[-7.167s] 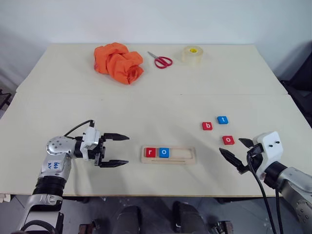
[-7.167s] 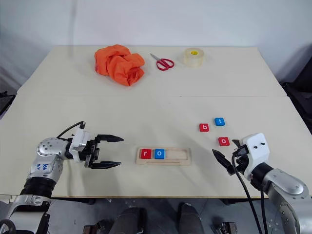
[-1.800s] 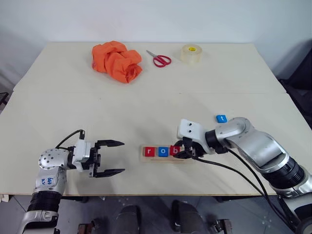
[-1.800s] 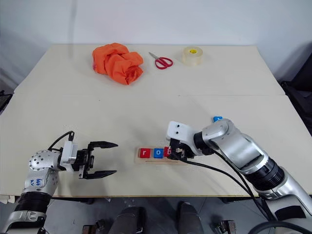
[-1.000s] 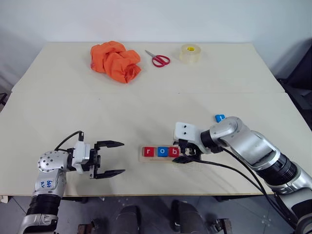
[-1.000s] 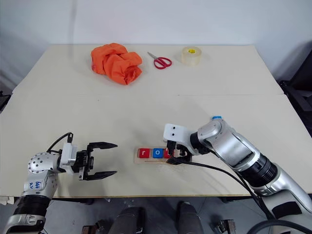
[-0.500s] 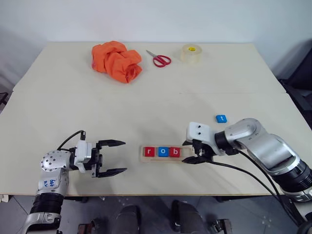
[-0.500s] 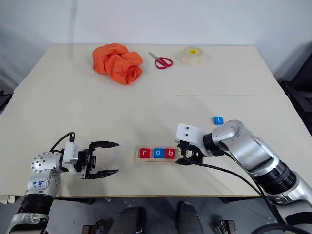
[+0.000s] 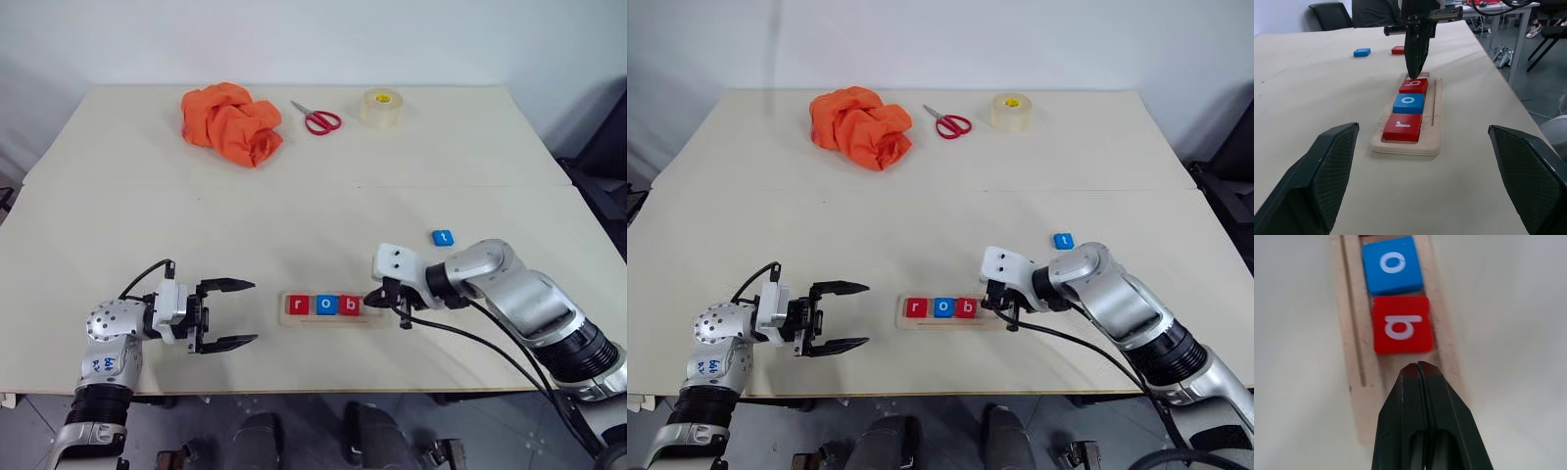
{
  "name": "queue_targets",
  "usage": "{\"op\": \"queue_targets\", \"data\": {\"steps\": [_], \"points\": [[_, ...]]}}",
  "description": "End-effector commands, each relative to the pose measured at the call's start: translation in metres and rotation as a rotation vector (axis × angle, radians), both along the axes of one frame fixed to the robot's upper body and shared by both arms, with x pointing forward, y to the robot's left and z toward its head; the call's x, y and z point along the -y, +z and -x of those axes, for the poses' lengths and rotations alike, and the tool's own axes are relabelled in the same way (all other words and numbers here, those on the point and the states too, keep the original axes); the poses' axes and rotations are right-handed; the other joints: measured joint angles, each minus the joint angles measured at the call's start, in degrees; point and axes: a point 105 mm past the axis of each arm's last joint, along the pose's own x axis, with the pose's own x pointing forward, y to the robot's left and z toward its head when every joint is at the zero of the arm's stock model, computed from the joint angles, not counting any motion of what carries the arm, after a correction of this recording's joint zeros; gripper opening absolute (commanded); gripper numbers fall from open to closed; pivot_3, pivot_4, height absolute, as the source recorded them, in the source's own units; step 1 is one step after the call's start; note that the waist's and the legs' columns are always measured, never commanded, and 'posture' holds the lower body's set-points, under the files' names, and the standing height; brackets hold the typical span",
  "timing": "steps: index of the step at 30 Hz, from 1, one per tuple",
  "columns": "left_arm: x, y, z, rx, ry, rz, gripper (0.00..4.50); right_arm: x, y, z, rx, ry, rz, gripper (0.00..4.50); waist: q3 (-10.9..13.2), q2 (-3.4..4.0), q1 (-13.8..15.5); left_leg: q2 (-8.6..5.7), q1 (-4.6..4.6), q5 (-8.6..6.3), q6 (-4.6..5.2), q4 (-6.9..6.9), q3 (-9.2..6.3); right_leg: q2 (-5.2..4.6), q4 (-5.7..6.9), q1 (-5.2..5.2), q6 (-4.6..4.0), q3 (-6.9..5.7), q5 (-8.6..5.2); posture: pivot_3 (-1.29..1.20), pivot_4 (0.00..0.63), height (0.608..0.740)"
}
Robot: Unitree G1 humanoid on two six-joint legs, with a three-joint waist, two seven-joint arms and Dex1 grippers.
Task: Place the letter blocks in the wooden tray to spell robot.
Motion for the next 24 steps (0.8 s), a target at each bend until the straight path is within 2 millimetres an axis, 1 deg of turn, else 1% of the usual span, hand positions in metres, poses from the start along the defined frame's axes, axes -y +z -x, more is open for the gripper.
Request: {"op": "queue_targets", "data": {"steps": [1, 15, 24], "points": [[-0.001, 0.004, 0.003, 0.029, 0.004, -0.004, 4.5, -0.009, 0.003, 0.0, 0.02, 0.029, -0.019, 0.02, 0.0, 0.0, 0.0, 0.0, 0.0, 0.0, 0.0, 0.0, 0.0, 0.0, 0.0, 0.0, 0.0, 0.0, 0.0, 0.0, 0.15, 0.74], [-0.001, 0.004, 0.005, 0.034, 0.015, -0.006, 4.5, -0.022, 0.002, -0.008, 0.031, 0.037, -0.048, 0.02, 0.0, 0.0, 0.0, 0.0, 0.0, 0.0, 0.0, 0.0, 0.0, 0.0, 0.0, 0.0, 0.0, 0.0, 0.0, 0.0, 0.15, 0.74], [0.001, 0.006, 0.002, 0.041, 0.011, -0.007, 4.5, -0.024, 0.002, -0.013, 0.035, 0.031, -0.057, 0.02, 0.0, 0.0, 0.0, 0.0, 0.0, 0.0, 0.0, 0.0, 0.0, 0.0, 0.01, 0.0, 0.0, 0.0, 0.0, 0.0, 0.15, 0.74]]}}
